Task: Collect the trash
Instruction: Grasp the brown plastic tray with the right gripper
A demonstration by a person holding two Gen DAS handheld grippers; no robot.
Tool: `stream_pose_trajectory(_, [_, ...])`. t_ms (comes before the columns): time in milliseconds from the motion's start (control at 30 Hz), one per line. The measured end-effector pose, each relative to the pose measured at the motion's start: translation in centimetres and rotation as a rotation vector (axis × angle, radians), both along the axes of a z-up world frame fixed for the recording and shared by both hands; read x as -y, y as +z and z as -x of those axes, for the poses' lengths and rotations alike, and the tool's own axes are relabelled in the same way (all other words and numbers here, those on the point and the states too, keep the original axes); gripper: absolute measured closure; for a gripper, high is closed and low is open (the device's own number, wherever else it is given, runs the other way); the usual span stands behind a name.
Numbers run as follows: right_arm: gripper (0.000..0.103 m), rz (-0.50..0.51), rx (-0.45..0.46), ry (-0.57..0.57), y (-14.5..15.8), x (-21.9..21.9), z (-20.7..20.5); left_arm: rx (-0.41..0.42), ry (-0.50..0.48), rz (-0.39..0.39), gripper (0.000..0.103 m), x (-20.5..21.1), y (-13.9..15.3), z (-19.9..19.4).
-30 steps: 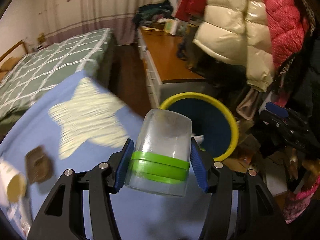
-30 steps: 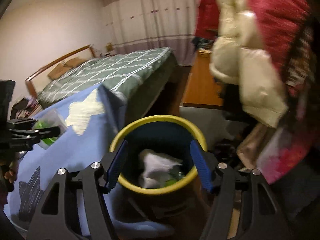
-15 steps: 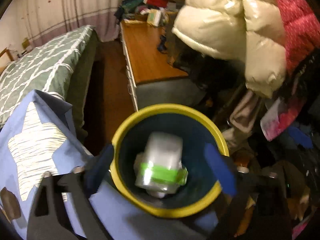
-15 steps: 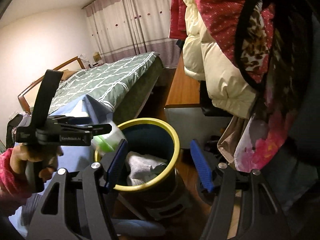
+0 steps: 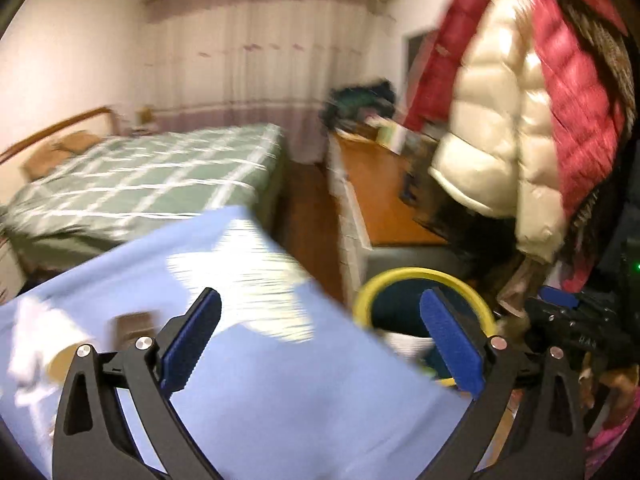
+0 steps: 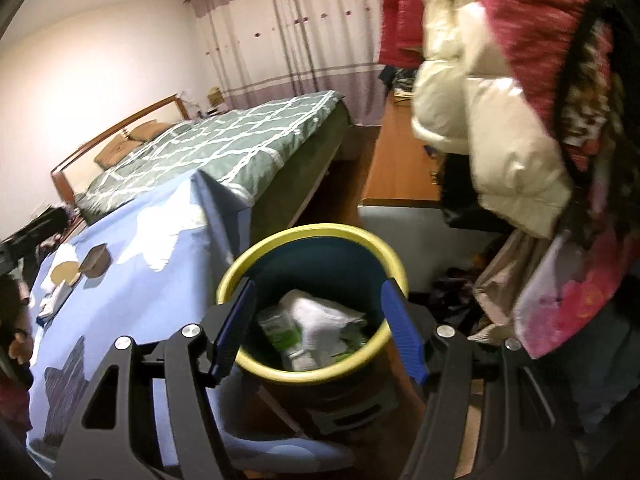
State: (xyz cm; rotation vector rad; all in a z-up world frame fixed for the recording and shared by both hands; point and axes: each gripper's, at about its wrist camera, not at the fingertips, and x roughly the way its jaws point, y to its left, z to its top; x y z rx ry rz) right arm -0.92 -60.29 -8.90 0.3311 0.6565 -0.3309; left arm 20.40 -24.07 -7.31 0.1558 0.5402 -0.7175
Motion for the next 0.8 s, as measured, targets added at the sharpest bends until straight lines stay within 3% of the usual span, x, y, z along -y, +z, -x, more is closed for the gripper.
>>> stream_pose_trajectory(200, [0.041, 0.016, -0.028, 0.095, 0.1, -3.6, -3.3, 0.098, 0.273, 0.008, 0.005, -12.3, -0.1, 0.7])
stream_pose_trajectory(433, [0.04, 0.052, -0.075, 0.199, 0.0, -9.0, -7.3, 0.121, 0.506, -0.003, 0.005, -22.8, -2.3, -0.1])
stream_pose_trajectory(667, [0.04, 0.051, -0.1, 0.326, 0.4, -14.5, -13.0, 0.062, 0.647, 0.082, 0.005, -29.5, -5.1, -1.5])
stream_pose_trajectory(800, [0.04, 0.034, -0.11, 0.414, 0.4, -18.1, -17.0, 0.05, 0.673, 0.073, 0.005, -30.0, -5.8, -1.4])
